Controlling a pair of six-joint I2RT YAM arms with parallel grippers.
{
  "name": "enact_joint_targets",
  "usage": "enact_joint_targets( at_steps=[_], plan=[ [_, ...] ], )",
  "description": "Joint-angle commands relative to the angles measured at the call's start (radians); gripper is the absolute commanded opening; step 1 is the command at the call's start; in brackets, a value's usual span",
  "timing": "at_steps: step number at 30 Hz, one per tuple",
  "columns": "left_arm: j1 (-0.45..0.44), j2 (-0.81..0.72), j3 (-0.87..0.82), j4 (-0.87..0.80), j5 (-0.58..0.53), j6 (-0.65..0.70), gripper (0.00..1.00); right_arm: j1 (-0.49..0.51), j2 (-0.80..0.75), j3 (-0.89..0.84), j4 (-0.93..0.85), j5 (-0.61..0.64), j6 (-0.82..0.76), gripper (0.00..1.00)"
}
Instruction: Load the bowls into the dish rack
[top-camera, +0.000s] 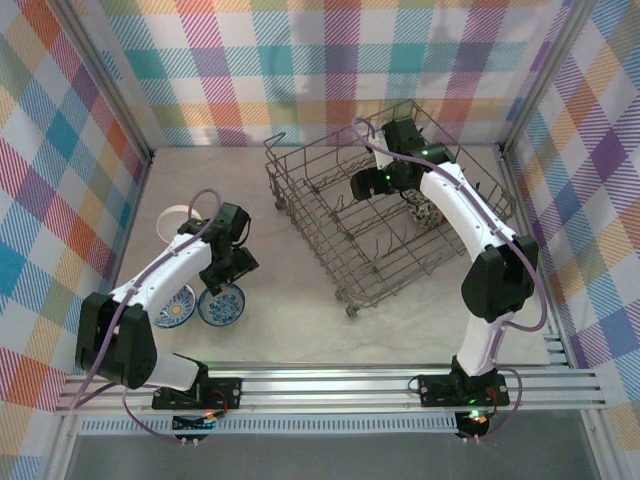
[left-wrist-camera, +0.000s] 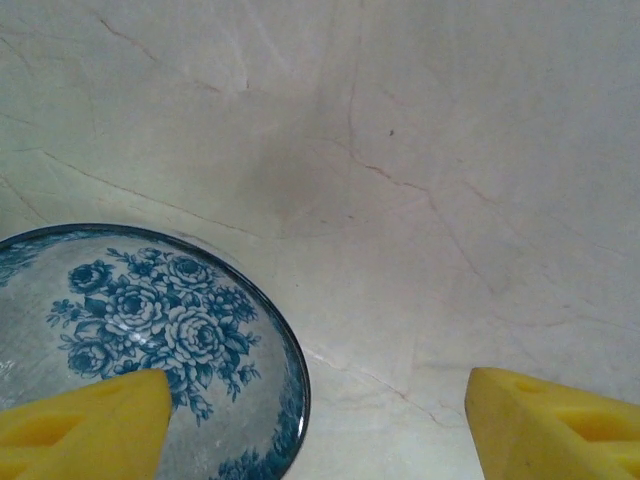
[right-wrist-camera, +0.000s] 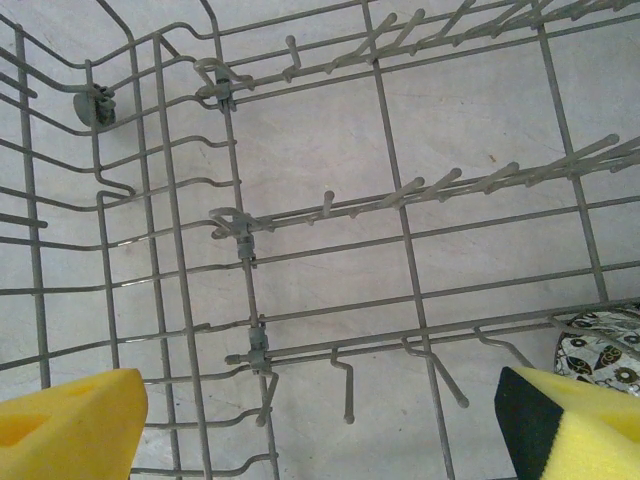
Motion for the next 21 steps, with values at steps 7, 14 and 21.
enact_joint_targets(
  at_steps=[7,14,21],
  plan=[
    [0.003,0.107,-0.022,0.057,0.007,0.032,0.57,-0.001,-0.06,-0.028,0.024,-0.022,0.002,0.91],
    [0.003,0.141,-0.034,0.069,0.04,0.055,0.48,-0.002,-0.069,-0.044,0.034,-0.026,-0.004,0.91],
    [0.003,0.139,-0.057,0.07,0.055,0.075,0.45,-0.001,-0.071,-0.048,0.039,-0.034,-0.005,0.91]
  ],
)
